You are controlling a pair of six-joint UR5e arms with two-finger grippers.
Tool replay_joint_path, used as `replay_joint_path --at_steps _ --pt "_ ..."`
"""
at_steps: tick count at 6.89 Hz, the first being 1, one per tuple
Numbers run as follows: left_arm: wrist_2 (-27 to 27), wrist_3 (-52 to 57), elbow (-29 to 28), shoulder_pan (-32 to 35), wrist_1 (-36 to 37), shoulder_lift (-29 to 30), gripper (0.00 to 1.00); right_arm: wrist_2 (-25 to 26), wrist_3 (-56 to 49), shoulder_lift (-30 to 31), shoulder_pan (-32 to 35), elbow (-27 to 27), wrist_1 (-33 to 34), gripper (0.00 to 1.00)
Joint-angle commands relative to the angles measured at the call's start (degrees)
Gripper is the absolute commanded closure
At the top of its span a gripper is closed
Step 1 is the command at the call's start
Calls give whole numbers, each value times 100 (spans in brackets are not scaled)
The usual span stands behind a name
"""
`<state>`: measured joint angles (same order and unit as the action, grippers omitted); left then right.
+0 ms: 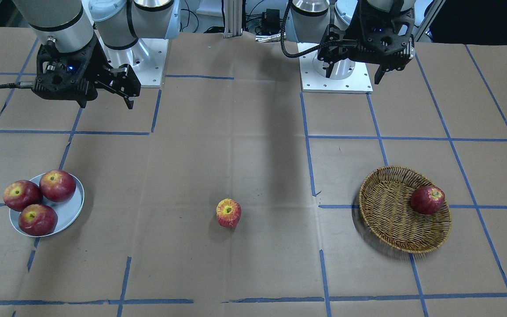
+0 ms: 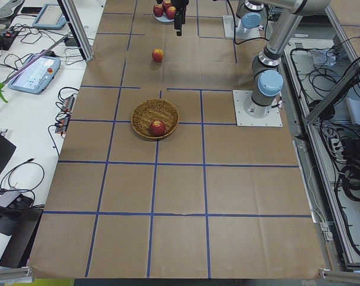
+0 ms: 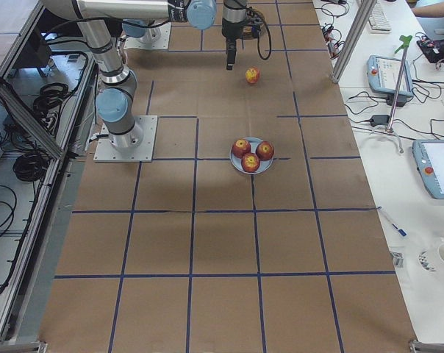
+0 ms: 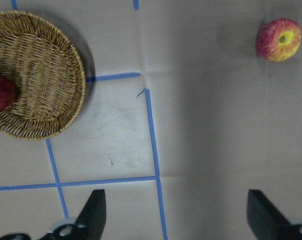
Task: Transfer apple from basket to plate
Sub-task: 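Raise the left gripper back over the basket while the right gripper moves toward the apple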
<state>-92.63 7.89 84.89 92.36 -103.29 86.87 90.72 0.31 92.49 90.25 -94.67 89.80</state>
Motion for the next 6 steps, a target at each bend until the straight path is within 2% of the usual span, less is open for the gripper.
replay_joint_path --at_steps 1,3,6 --pt "25 20 255 -43 80 -65 1 -46 83 -116 62 62 143 0" --pt "-18 64 265 -95 63 -92 1 -64 590 -317 403 133 431 0" --pt "25 64 291 -314 63 -407 1 -64 1872 -1107 1413 159 1467 0"
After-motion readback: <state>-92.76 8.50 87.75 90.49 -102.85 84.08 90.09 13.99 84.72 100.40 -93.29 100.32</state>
